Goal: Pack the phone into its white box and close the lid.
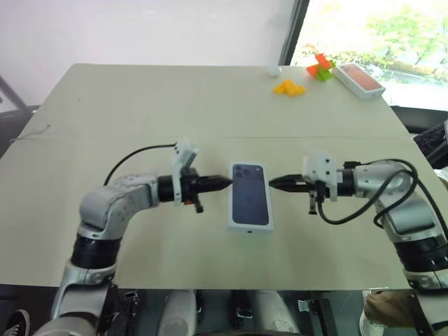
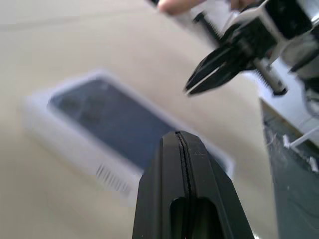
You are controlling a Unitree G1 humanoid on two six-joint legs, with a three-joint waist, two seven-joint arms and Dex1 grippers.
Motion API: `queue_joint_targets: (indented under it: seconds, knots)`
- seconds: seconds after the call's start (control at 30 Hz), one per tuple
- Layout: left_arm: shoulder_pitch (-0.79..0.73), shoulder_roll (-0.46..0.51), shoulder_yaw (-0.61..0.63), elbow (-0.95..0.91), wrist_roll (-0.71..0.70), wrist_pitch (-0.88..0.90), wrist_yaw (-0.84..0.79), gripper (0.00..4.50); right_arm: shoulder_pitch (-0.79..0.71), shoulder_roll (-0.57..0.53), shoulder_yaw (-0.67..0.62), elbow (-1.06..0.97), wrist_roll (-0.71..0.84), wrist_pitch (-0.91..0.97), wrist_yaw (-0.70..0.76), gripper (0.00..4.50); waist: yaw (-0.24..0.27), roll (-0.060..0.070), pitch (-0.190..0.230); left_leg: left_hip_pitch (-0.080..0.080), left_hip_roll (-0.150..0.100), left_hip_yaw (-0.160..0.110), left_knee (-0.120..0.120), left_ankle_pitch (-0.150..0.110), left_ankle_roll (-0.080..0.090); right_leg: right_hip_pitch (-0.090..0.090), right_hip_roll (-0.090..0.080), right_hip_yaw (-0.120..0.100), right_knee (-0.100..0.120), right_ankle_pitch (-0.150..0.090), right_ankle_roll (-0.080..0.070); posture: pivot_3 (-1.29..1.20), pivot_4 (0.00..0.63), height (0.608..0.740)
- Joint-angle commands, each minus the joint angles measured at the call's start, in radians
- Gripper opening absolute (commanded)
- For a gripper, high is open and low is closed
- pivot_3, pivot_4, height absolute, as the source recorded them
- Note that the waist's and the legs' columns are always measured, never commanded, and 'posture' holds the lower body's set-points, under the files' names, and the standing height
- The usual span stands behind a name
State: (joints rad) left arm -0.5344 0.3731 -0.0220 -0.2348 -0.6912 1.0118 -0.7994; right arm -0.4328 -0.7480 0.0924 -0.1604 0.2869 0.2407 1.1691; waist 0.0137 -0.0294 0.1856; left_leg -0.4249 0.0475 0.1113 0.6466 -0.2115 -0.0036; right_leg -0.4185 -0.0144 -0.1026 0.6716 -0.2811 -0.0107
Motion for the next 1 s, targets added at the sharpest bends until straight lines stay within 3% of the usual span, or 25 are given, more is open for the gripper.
queue_joint_targets:
  seconds: [0.03,0.17,0.33,0.5,0.63,0.8,1.0]
  knots:
    - [0.006,-0.034,-0.072,0.04,0.054,-0.055,0.031,0.0,0.04,0.035,0.051,-0.056,-0.035,-0.024,-0.039,0.11,-0.001,0.0,0.0,0.0,0.0,0.0,0.0,0.0,0.0,0.0,0.0,0.0,0.0,0.0,-0.001,0.0,0.15,0.737]
    - [0.061,-0.009,-0.174,0.083,0.148,-0.141,0.01,0.0,0.11,0.037,0.122,-0.02,-0.145,-0.112,-0.068,0.11,-0.002,0.0,0.0,0.0,0.0,0.0,0.0,0.0,0.0,0.0,0.0,0.0,0.0,0.0,0.0,0.0,0.15,0.737]
    - [0.125,0.029,-0.212,0.112,0.197,-0.206,-0.015,0.0,0.155,0.023,0.163,0.013,-0.222,-0.213,-0.074,0.11,-0.001,0.001,-0.001,0.003,0.0,0.0,0.0,0.0,0.0,0.002,0.0,0.0,0.0,0.0,0.001,0.0,0.15,0.737]
    - [0.052,0.0,-0.142,0.141,0.169,-0.2,0.012,0.0,0.036,0.073,0.114,0.075,-0.184,-0.188,-0.108,0.11,-0.001,0.001,-0.001,0.008,0.0,0.0,0.0,-0.002,0.002,0.007,0.0,0.0,-0.001,-0.002,0.003,0.0,0.15,0.737]
    - [-0.07,-0.057,-0.085,0.282,0.202,-0.268,0.073,0.0,-0.109,0.159,0.089,0.219,-0.209,-0.215,-0.206,0.11,-0.001,0.001,-0.001,0.007,0.0,0.0,0.0,-0.002,0.002,0.006,0.0,0.0,0.0,-0.002,0.002,0.0,0.15,0.737]
    - [-0.105,-0.097,-0.103,0.419,0.292,-0.368,0.12,0.0,-0.173,0.188,0.135,0.376,-0.323,-0.298,-0.291,0.11,-0.001,0.001,-0.001,0.007,-0.001,0.001,-0.001,0.0,-0.001,0.007,-0.001,0.0,-0.001,0.0,0.0,0.0,0.15,0.737]
    - [-0.06,-0.081,-0.187,0.465,0.396,-0.407,0.103,0.0,-0.14,0.147,0.214,0.438,-0.472,-0.382,-0.311,0.11,-0.002,0.002,-0.002,0.008,-0.001,0.001,0.0,0.0,-0.001,0.008,-0.001,0.0,-0.001,0.0,0.0,0.0,0.15,0.737]
